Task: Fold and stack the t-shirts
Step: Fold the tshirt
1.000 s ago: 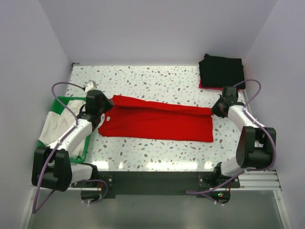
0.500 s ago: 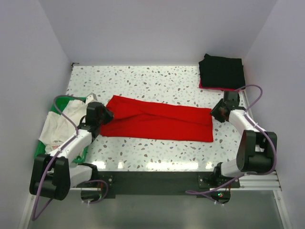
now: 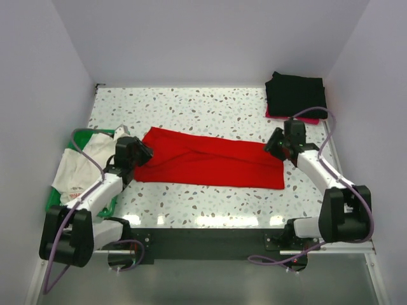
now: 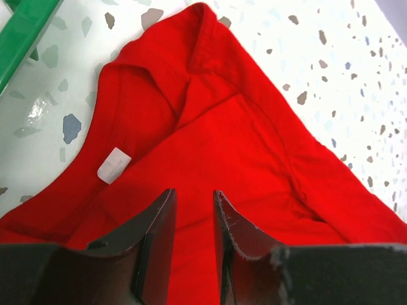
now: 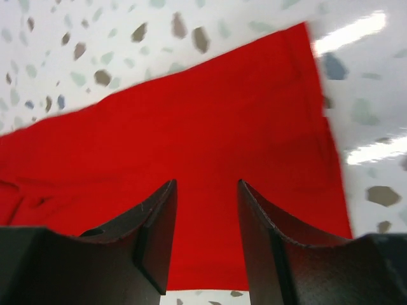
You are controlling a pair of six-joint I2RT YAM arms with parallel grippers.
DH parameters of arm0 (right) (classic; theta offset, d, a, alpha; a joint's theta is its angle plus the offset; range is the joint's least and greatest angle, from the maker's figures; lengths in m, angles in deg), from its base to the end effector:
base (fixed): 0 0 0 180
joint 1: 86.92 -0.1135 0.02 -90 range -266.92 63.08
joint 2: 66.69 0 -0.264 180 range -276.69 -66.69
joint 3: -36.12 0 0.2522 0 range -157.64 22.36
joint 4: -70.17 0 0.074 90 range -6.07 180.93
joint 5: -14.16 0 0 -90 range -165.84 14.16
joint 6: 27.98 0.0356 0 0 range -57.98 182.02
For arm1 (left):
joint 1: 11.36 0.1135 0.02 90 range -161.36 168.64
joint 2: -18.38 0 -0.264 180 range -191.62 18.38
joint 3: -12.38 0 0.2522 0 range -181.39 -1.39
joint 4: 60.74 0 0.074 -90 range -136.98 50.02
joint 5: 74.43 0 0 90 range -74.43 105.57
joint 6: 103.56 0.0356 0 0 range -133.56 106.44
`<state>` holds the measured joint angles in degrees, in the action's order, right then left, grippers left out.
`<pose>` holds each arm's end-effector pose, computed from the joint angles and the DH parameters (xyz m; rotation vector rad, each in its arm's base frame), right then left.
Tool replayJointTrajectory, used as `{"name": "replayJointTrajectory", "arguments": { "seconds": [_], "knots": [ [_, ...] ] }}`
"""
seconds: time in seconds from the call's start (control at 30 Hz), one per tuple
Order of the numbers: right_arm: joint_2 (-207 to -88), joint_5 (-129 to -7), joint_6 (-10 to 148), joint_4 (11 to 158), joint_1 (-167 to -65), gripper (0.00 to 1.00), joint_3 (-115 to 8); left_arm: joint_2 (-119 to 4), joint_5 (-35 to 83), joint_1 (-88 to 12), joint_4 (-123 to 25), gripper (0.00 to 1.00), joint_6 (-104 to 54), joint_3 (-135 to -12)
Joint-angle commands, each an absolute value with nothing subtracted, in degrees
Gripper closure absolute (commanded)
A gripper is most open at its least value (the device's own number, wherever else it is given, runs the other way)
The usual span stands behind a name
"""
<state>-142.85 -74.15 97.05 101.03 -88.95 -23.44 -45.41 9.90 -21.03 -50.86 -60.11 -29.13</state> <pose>0.2724 0.0107 0.2170 0.6756 2.3298 0.3340 0.2267 -0.0351 0.1965 -0.7410 2.0352 -0.4690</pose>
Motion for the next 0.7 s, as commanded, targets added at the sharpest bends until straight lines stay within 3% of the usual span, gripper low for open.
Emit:
{"name": "replayJointTrajectory", "arguments": {
  "seconds": [0.0,0.2,0.67],
  "knots": [
    [-145.08,-75.57,96.3,98.52,-94.82,0.53,-28.6,-49.63,7.93,-21.47,-53.22,0.66,-60.94,-33.63],
    [-150.7,-75.66,94.98,96.85,-103.61,0.53,-32.39,-62.36,5.9,-22.7,-51.47,0.61,-58.3,-44.77],
    [-153.26,-74.35,91.91,95.97,-104.85,0.53,-32.92,-81.37,6.43,-24.89,-44.25,0.58,-51.8,-62.03]
  ]
}}
